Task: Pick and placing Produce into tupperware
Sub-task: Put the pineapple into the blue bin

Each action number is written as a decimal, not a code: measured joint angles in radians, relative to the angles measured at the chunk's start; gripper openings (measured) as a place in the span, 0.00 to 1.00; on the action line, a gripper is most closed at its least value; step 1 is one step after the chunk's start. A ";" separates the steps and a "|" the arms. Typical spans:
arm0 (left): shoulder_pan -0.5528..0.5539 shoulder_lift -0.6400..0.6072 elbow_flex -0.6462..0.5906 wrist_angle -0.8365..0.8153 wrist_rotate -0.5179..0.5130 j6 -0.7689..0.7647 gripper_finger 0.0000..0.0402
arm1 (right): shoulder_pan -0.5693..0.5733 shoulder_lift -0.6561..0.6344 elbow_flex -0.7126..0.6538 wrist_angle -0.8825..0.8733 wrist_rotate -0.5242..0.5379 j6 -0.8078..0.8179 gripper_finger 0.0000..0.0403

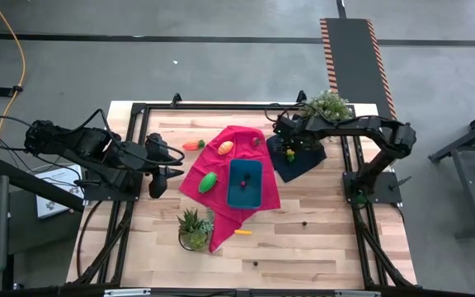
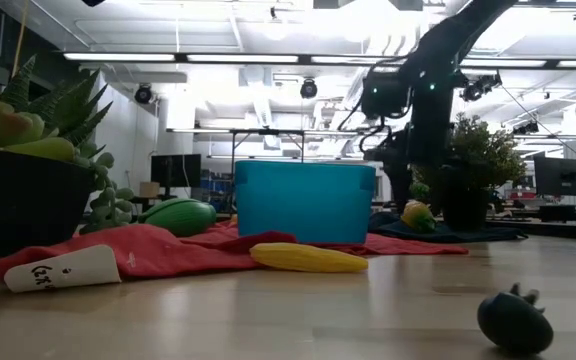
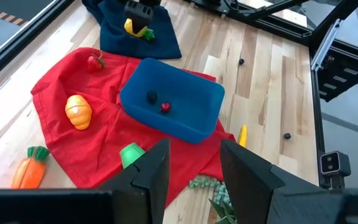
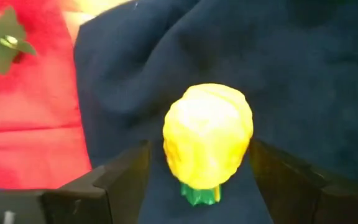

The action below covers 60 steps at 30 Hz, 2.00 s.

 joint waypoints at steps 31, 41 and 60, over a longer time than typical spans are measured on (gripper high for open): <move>0.000 0.000 0.000 0.000 -0.019 -0.014 0.32 | 0.001 0.044 0.000 0.070 -0.033 -0.017 0.47; 0.000 0.000 0.000 0.000 -0.022 -0.013 0.32 | 0.032 0.043 0.078 0.019 -0.048 -0.052 0.48; 0.000 0.000 0.000 0.000 -0.021 0.008 0.32 | 0.123 0.043 0.451 -0.209 -0.022 -0.194 0.48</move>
